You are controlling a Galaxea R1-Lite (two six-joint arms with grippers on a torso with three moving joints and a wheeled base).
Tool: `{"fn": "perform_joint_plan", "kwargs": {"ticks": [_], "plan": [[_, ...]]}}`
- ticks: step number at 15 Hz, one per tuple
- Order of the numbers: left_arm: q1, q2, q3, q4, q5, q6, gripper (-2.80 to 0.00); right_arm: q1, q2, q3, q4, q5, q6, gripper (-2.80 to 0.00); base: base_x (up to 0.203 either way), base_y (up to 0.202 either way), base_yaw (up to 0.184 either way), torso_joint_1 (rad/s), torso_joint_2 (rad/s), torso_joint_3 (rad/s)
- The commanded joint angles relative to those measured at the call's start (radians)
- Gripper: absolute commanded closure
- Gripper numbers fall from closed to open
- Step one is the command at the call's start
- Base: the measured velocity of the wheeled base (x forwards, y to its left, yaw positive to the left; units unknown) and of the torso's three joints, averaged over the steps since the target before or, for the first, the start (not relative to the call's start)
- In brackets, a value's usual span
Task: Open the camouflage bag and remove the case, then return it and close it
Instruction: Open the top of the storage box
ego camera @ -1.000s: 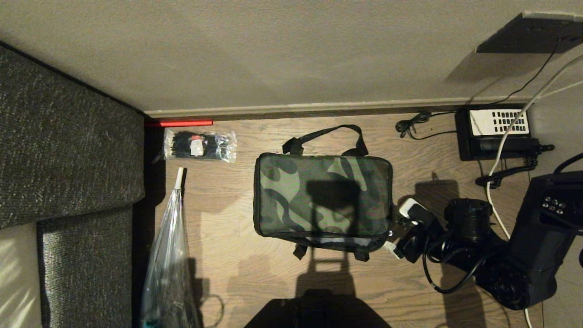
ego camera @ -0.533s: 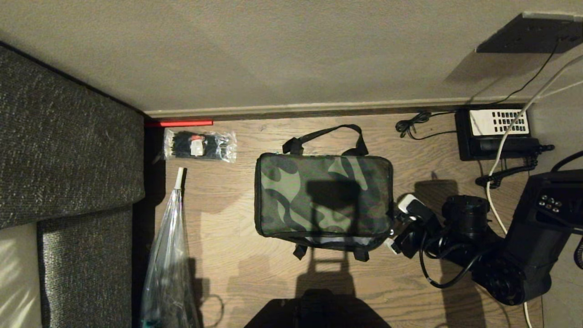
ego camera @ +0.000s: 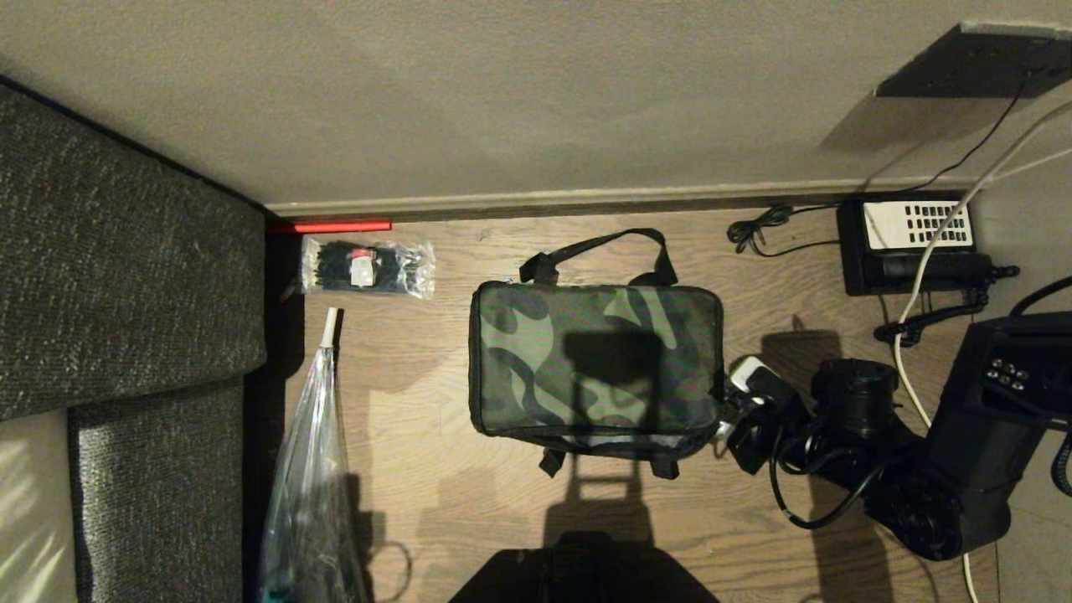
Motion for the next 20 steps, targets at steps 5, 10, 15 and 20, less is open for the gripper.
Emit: {"fn": "perform_joint_plan", "kwargs": {"ticks": [5,10,15,20], "plan": [[0.0,0.002,0.003,0.001,0.001,0.0,0.0,0.0,-0.005,0.002,-0.017,0.001,-0.003,0.0,0.0,0.0,0.0,0.0,0.0,0.0],[0.0,0.002,0.003,0.0,0.001,0.0,0.0,-0.007,-0.053,0.098,-0.01,0.001,-0.019,0.0,0.0,0.0,0.0,0.0,0.0,0.0],[0.0,-0.002,0.003,0.001,0.001,0.0,0.0,-0.007,-0.084,0.122,-0.007,-0.003,-0.039,0.0,0.0,0.0,0.0,0.0,0.0,0.0],[0.0,-0.003,0.003,-0.001,0.001,0.0,0.0,-0.007,-0.108,0.122,-0.009,-0.003,-0.04,0.0,0.0,0.0,0.0,0.0,0.0,0.0]]}}
